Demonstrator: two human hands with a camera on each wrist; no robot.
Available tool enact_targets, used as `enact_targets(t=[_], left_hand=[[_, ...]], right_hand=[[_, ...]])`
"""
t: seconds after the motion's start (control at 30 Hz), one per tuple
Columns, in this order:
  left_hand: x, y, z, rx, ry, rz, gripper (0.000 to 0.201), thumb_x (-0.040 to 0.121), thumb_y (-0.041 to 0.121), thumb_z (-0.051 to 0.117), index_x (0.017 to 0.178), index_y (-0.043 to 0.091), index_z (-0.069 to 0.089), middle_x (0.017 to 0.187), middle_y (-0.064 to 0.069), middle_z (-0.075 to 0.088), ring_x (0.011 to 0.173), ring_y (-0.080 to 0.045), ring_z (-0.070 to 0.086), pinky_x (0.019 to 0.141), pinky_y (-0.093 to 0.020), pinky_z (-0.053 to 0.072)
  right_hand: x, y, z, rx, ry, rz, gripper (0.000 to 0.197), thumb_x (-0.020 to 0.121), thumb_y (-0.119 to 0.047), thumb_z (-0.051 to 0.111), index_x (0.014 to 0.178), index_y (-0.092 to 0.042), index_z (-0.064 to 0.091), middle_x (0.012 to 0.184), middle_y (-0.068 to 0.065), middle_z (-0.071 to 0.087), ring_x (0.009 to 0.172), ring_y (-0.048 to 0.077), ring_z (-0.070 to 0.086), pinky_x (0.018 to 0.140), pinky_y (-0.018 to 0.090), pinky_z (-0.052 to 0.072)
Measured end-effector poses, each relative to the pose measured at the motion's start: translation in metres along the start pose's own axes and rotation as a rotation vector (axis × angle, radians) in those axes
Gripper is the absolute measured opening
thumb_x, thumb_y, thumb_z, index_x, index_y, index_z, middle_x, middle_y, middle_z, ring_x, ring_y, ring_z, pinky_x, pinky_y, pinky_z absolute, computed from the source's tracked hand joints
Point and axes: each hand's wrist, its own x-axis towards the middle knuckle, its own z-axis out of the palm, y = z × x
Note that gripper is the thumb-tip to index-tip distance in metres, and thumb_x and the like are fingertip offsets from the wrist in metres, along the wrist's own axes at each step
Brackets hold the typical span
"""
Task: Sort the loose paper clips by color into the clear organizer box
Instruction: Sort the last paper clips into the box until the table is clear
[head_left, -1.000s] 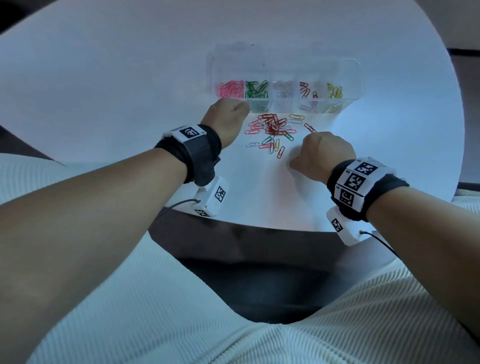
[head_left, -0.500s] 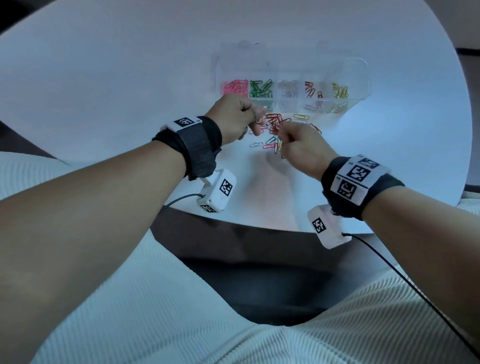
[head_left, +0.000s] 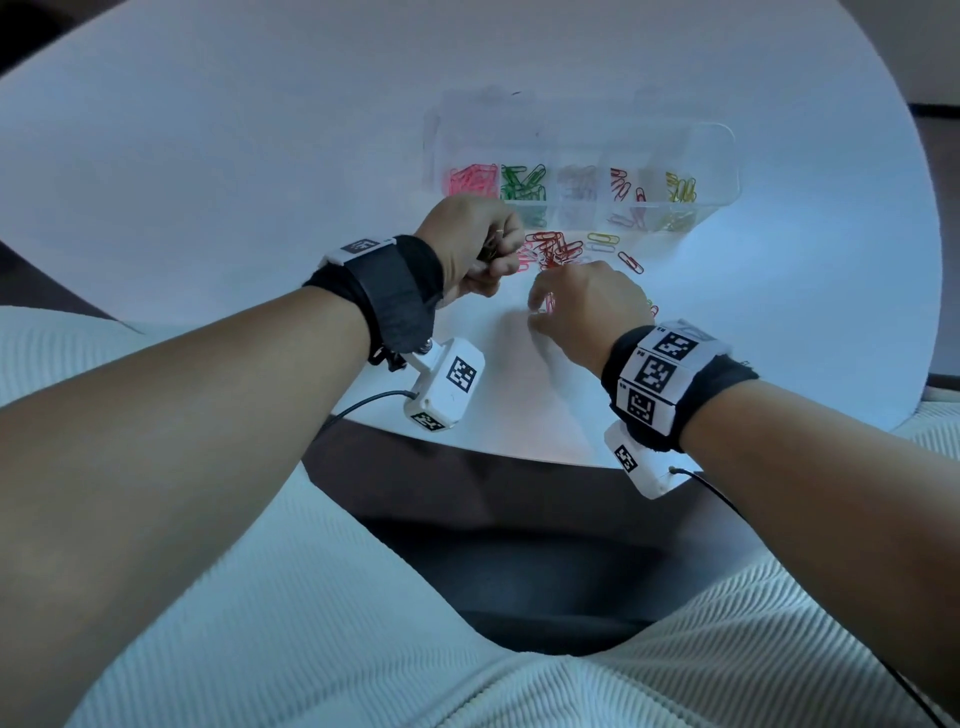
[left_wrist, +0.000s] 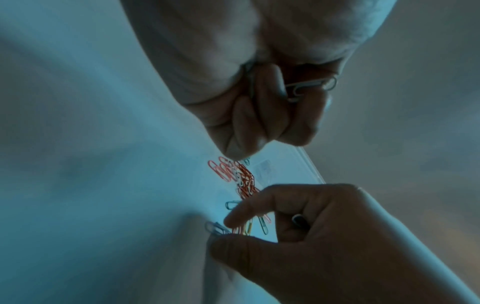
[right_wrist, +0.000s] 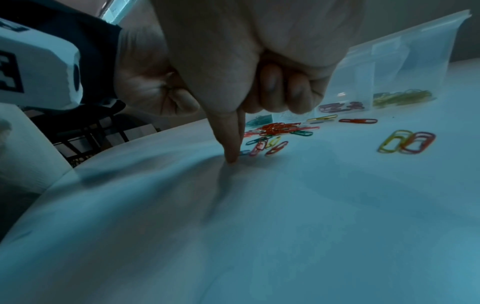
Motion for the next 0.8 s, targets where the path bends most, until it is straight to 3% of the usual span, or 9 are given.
enact_targets(t=[0.13, 0.2, 0.27, 0.33, 0.4, 0.5, 0.57, 0.63, 0.8], left_hand=[[0.003, -0.003, 0.0, -0.004, 0.048, -0.006, 0.025, 0.07, -0.003, 0.026, 0.052, 0.008, 0.038, 0.039, -0.004, 0.033, 0.036, -0.011, 0.014, 0.054, -0.028, 0.009], [0.005, -0.002, 0.0, 0.115, 0.095, 0.021, 0.026, 0.071, -0.003, 0.029, 0.049, 0.008, 0.039, 0.035, 0.0, 0.026, 0.036, -0.012, 0.014, 0.051, -0.021, 0.012], [0.008, -0.003, 0.002, 0.352, 0.117, 0.097, 0.029, 0.076, -0.002, 0.036, 0.05, 0.008, 0.045, 0.033, 0.006, 0.033, 0.033, -0.011, 0.026, 0.045, -0.017, 0.021], [0.012, -0.009, 0.005, 0.616, 0.142, 0.19, 0.027, 0.085, 0.009, 0.045, 0.063, 0.011, 0.061, 0.053, 0.01, 0.055, 0.053, -0.005, 0.049, 0.055, -0.02, 0.037], [0.015, -0.018, 0.006, 0.839, 0.194, 0.24, 0.016, 0.087, 0.027, 0.052, 0.086, 0.024, 0.068, 0.077, 0.01, 0.06, 0.077, -0.013, 0.056, 0.071, -0.025, 0.043], [0.019, -0.03, 0.005, 1.107, 0.218, 0.24, 0.029, 0.09, 0.038, 0.051, 0.118, 0.042, 0.059, 0.101, 0.001, 0.065, 0.096, -0.026, 0.059, 0.083, -0.032, 0.045], [0.02, -0.035, 0.003, 1.217, 0.219, 0.223, 0.035, 0.092, 0.041, 0.048, 0.127, 0.047, 0.053, 0.124, 0.001, 0.063, 0.109, -0.028, 0.058, 0.09, -0.033, 0.044], [0.021, -0.037, 0.001, 1.266, 0.225, 0.225, 0.033, 0.094, 0.044, 0.048, 0.125, 0.046, 0.055, 0.128, 0.003, 0.061, 0.113, -0.027, 0.058, 0.089, -0.032, 0.043], [0.022, -0.036, 0.0, 1.299, 0.264, 0.246, 0.022, 0.092, 0.046, 0.051, 0.106, 0.035, 0.063, 0.108, -0.002, 0.067, 0.096, -0.028, 0.061, 0.073, -0.03, 0.038]], right_hand=[[0.0, 0.001, -0.002, -0.008, 0.0, 0.018, 0.015, 0.085, -0.03, 0.065, 0.096, -0.024, 0.073, 0.098, 0.006, 0.067, 0.085, 0.029, 0.062, 0.069, 0.03, 0.047], [-0.001, -0.001, -0.001, -0.034, -0.009, 0.032, 0.016, 0.084, -0.032, 0.064, 0.091, -0.02, 0.072, 0.089, 0.007, 0.064, 0.078, 0.029, 0.059, 0.065, 0.029, 0.044], [-0.003, -0.002, 0.003, -0.059, -0.004, 0.042, 0.02, 0.085, -0.035, 0.061, 0.09, -0.018, 0.068, 0.086, 0.006, 0.06, 0.073, 0.028, 0.054, 0.064, 0.029, 0.04], [-0.004, -0.002, 0.007, -0.069, 0.029, 0.03, 0.021, 0.087, -0.036, 0.056, 0.094, -0.017, 0.064, 0.09, 0.007, 0.064, 0.074, 0.028, 0.054, 0.064, 0.029, 0.039], [-0.005, 0.0, 0.008, -0.061, 0.05, 0.006, 0.024, 0.09, -0.035, 0.055, 0.104, -0.016, 0.06, 0.096, 0.008, 0.064, 0.081, 0.029, 0.058, 0.066, 0.03, 0.038], [-0.008, 0.003, 0.009, -0.079, 0.055, 0.0, 0.027, 0.093, -0.036, 0.052, 0.11, -0.017, 0.062, 0.101, 0.009, 0.065, 0.091, 0.032, 0.062, 0.069, 0.032, 0.039], [-0.01, 0.004, 0.011, -0.11, 0.068, 0.0, 0.027, 0.094, -0.035, 0.05, 0.108, -0.017, 0.065, 0.099, 0.011, 0.065, 0.088, 0.033, 0.062, 0.069, 0.032, 0.041], [-0.012, 0.004, 0.013, -0.122, 0.069, 0.002, 0.027, 0.094, -0.035, 0.05, 0.105, -0.016, 0.065, 0.096, 0.012, 0.064, 0.083, 0.033, 0.061, 0.068, 0.033, 0.043], [-0.012, 0.002, 0.014, -0.07, 0.028, 0.068, 0.027, 0.091, -0.036, 0.05, 0.099, -0.013, 0.062, 0.088, 0.008, 0.058, 0.074, 0.029, 0.052, 0.066, 0.031, 0.042]])
